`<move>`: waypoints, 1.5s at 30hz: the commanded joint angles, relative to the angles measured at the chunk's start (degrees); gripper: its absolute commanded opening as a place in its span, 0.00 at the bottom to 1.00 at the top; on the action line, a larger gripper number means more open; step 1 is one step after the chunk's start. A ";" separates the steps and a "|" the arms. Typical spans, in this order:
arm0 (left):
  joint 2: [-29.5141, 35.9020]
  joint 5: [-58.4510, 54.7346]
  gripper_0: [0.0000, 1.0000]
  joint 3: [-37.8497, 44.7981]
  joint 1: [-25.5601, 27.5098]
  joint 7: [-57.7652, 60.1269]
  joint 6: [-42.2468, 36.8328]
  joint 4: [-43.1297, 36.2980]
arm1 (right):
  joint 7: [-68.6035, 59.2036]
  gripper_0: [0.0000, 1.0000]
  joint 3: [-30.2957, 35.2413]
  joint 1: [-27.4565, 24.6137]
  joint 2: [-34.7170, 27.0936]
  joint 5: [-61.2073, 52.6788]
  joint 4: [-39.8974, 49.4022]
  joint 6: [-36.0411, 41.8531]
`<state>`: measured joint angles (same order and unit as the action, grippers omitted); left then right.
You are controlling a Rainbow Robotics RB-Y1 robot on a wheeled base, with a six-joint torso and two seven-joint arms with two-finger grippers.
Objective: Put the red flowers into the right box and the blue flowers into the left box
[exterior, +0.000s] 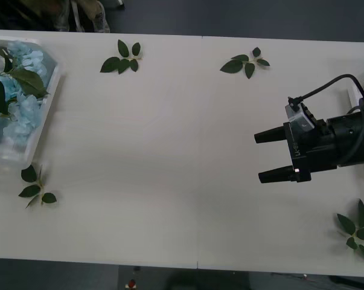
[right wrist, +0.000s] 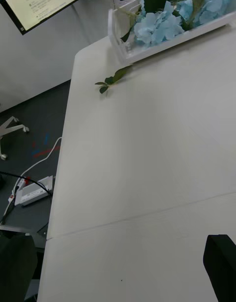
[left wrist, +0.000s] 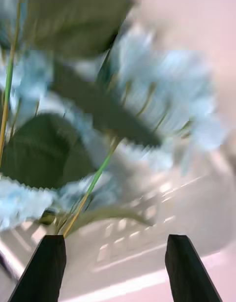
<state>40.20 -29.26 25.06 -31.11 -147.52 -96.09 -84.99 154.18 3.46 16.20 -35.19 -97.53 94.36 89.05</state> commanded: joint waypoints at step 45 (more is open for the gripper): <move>-6.45 -66.80 0.59 -27.34 5.88 2.32 17.78 -4.66 | 0.82 1.00 0.50 1.64 0.04 -0.12 0.82 -0.11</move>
<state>32.22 -94.36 -2.97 -21.77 -143.74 -76.28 -87.99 154.18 3.47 16.22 -35.19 -97.53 94.34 89.05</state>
